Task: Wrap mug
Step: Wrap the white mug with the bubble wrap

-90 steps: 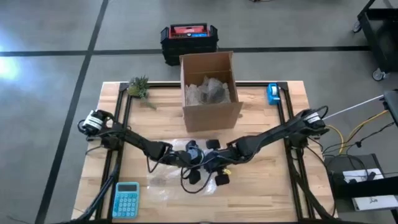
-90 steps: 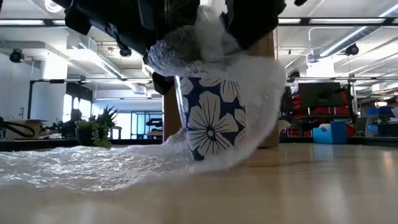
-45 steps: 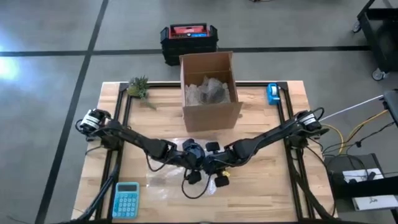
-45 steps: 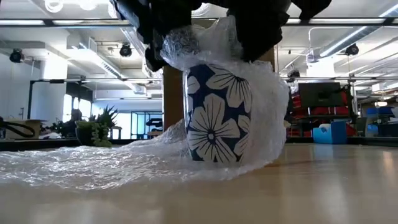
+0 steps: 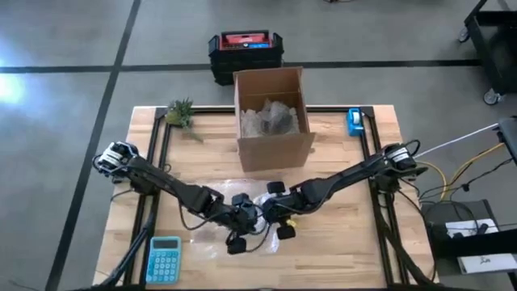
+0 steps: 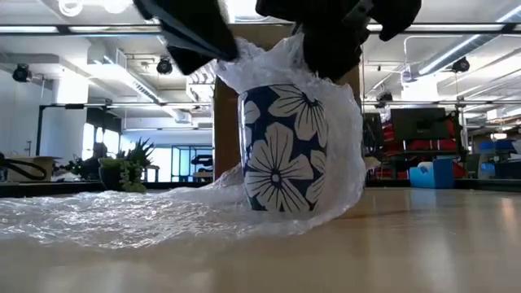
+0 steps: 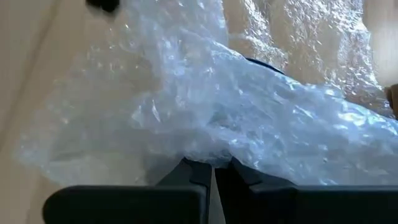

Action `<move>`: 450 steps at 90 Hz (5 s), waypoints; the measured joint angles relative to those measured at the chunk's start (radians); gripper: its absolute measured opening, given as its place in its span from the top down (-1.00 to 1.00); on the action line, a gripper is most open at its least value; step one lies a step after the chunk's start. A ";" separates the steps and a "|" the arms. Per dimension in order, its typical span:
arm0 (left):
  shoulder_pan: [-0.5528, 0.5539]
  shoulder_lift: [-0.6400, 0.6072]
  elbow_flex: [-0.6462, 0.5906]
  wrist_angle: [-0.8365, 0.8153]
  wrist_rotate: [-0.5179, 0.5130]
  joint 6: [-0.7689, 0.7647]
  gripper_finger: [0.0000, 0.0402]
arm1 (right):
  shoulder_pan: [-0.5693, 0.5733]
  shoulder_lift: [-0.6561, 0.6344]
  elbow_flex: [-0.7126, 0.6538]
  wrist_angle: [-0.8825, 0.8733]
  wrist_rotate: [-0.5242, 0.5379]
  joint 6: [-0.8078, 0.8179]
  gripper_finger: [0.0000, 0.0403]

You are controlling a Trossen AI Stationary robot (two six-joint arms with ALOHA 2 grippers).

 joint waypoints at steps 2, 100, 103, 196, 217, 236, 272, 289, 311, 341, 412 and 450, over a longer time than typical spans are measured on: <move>0.001 0.004 0.000 0.011 -0.039 0.009 1.00 | 0.000 0.000 0.000 0.000 0.000 0.000 1.00; 0.028 0.085 -0.004 0.156 -0.181 0.091 1.00 | 0.005 -0.042 -0.002 -0.052 -0.040 -0.032 0.85; 0.027 0.084 -0.004 0.156 -0.181 0.092 1.00 | 0.005 -0.042 -0.001 -0.052 -0.037 -0.034 0.80; 0.026 0.083 -0.012 0.108 -0.182 0.106 1.00 | 0.006 -0.110 0.026 -0.105 -0.028 -0.117 0.61; 0.012 0.004 -0.002 0.101 -0.187 0.125 1.00 | 0.004 -0.083 0.015 -0.104 -0.027 -0.100 0.71; 0.010 -0.008 -0.002 0.134 -0.266 0.132 1.00 | 0.004 -0.076 0.015 -0.090 -0.027 -0.100 0.76; 0.015 0.102 -0.002 0.156 -0.270 0.139 1.00 | 0.005 -0.100 0.016 -0.112 -0.031 -0.080 0.62; 0.018 0.105 -0.002 0.155 -0.264 0.137 1.00 | 0.004 -0.148 0.023 -0.106 -0.027 -0.084 0.54; 0.018 0.105 -0.003 0.152 -0.263 0.136 1.00 | 0.004 -0.182 0.022 -0.148 -0.027 -0.092 0.47; 0.002 0.021 0.008 0.119 -0.257 0.134 1.00 | 0.004 -0.115 0.001 -0.118 0.001 -0.073 0.37; 0.014 0.089 -0.012 0.195 -0.306 0.142 1.00 | 0.004 -0.116 0.085 -0.139 -0.001 -0.084 0.23; 0.013 0.089 -0.016 0.190 -0.290 0.135 1.00 | 0.004 -0.120 0.149 -0.242 0.052 -0.121 0.38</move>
